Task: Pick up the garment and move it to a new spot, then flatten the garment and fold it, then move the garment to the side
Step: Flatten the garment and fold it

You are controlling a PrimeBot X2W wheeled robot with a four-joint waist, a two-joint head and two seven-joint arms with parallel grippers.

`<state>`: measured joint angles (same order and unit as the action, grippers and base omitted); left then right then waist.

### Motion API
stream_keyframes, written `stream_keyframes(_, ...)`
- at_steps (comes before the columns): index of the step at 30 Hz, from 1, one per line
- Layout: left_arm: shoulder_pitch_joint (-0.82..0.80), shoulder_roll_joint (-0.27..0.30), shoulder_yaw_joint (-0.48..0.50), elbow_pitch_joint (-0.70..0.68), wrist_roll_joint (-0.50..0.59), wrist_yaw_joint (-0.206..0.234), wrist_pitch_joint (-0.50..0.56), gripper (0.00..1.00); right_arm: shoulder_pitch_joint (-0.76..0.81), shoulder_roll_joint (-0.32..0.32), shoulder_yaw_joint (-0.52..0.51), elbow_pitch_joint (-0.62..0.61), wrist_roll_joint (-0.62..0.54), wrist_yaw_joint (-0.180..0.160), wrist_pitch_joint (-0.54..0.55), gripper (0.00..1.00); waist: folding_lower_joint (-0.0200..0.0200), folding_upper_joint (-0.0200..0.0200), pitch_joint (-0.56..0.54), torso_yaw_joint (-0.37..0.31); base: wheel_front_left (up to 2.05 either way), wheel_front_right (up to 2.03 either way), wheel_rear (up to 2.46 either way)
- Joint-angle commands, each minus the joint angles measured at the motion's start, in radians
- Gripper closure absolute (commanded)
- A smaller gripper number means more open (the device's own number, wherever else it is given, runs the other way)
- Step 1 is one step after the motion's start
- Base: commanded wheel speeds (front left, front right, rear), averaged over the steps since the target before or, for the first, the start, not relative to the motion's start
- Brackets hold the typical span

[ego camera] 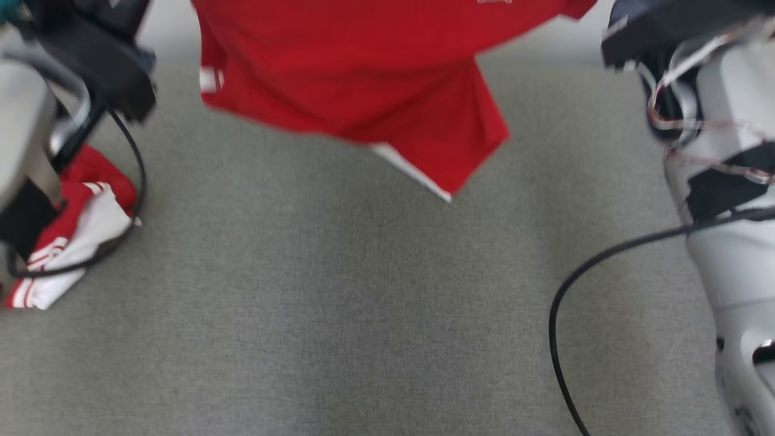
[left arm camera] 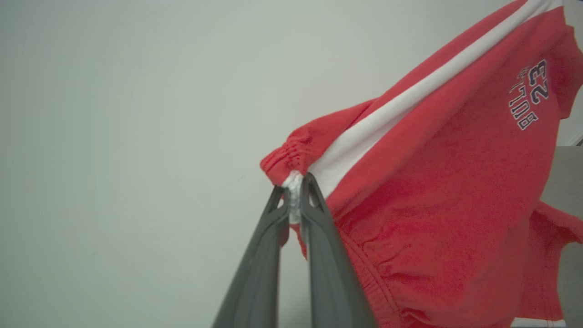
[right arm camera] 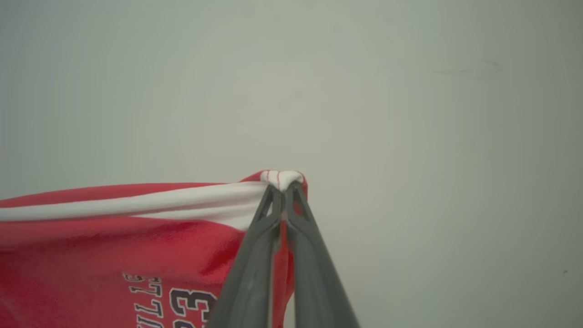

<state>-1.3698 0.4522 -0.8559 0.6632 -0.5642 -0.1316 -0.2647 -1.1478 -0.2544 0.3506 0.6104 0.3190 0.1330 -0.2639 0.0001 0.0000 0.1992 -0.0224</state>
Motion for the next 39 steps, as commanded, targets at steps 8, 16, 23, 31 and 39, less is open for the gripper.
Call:
stream_keyframes(8, -0.249, 0.008, 0.117, 0.002, 0.109, 0.018, 0.001, 1.00, -0.296, 0.039, -0.145, 0.033, -0.200, -0.004, -0.001, 1.00, -0.0001, 0.0000, 0.305, -0.041, 0.00, 0.00, 0.00)
stream_keyframes(16, -0.159, -0.022, 0.266, -0.096, 0.169, 0.016, 0.001, 1.00, -0.319, 0.064, -0.208, 0.012, -0.275, -0.003, -0.001, 1.00, -0.0001, 0.0000, 0.347, -0.049, 0.00, 0.00, 0.00)
stream_keyframes(23, 0.105, -0.076, 0.333, -0.118, 0.138, 0.003, 0.001, 1.00, -0.092, 0.016, -0.135, -0.039, -0.187, -0.004, -0.001, 1.00, -0.0001, 0.0000, 0.344, -0.050, 0.00, 0.00, 0.00)
stream_keyframes(31, 0.474, -0.148, 0.315, -0.132, -0.039, 0.006, 0.000, 1.00, 0.298, -0.064, -0.154, -0.130, -0.029, -0.007, -0.001, 1.00, -0.0001, 0.0000, 0.256, -0.045, 0.00, 0.00, 0.00)
stream_keyframes(39, 0.753, -0.184, 0.311, -0.089, -0.075, 0.007, 0.002, 1.00, 0.651, -0.074, -0.158, -0.168, 0.003, -0.010, -0.001, 1.00, -0.0001, 0.0000, 0.114, -0.056, 0.00, 0.00, 0.00)
